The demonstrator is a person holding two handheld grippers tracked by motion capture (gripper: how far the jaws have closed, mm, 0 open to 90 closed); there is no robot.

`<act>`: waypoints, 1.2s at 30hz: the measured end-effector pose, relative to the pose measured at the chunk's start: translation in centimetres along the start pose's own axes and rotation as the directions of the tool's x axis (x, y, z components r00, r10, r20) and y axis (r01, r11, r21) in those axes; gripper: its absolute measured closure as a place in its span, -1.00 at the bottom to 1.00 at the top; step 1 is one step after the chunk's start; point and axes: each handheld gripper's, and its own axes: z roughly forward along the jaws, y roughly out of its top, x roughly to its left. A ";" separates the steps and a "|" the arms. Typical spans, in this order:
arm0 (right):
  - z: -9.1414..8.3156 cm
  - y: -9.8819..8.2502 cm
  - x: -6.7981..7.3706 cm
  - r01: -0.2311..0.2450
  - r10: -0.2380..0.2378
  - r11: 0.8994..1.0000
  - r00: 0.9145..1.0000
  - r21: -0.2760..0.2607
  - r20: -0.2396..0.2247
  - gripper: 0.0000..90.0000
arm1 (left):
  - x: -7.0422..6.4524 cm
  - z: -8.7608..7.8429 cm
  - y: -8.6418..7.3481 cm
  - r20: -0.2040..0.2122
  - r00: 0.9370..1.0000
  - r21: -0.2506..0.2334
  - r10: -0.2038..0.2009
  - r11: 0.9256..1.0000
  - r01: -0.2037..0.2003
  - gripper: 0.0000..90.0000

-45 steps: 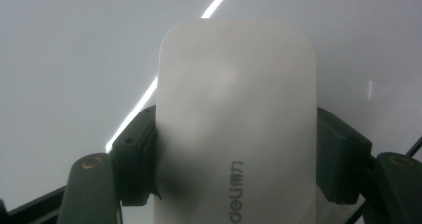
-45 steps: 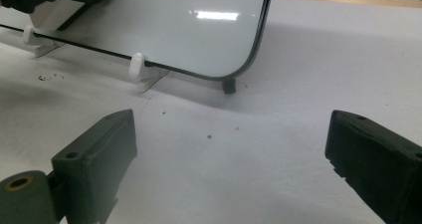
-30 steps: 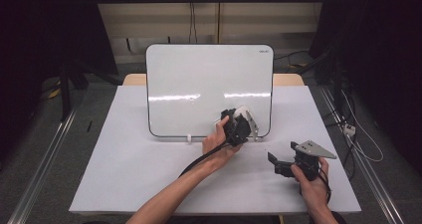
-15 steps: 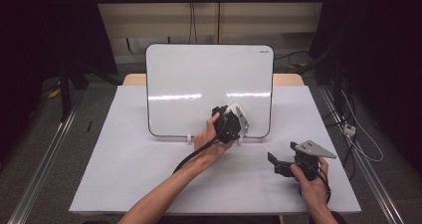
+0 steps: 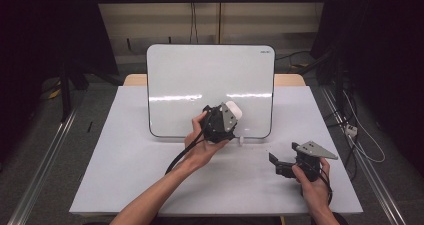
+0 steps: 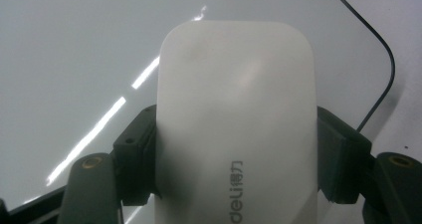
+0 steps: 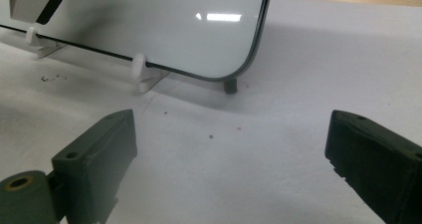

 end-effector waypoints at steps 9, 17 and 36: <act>0.1 0.1 -0.1 0.001 -0.001 1.000 1.000 0.001 0.003 -0.86 | 2.2 -1.9 -1.3 0.022 0.995 -0.029 -0.099 0.995 0.100 -0.31; 0.2 0.1 0.0 -0.007 0.007 1.000 1.000 0.005 0.012 -0.86 | 4.2 -3.3 -2.4 0.001 0.991 -0.027 -0.135 0.990 0.135 -0.31; 0.1 0.0 -0.3 -0.003 0.003 1.000 1.000 0.002 0.003 -0.86 | 8.4 -6.8 -5.1 -0.091 0.976 -0.014 -0.199 0.980 0.199 -0.31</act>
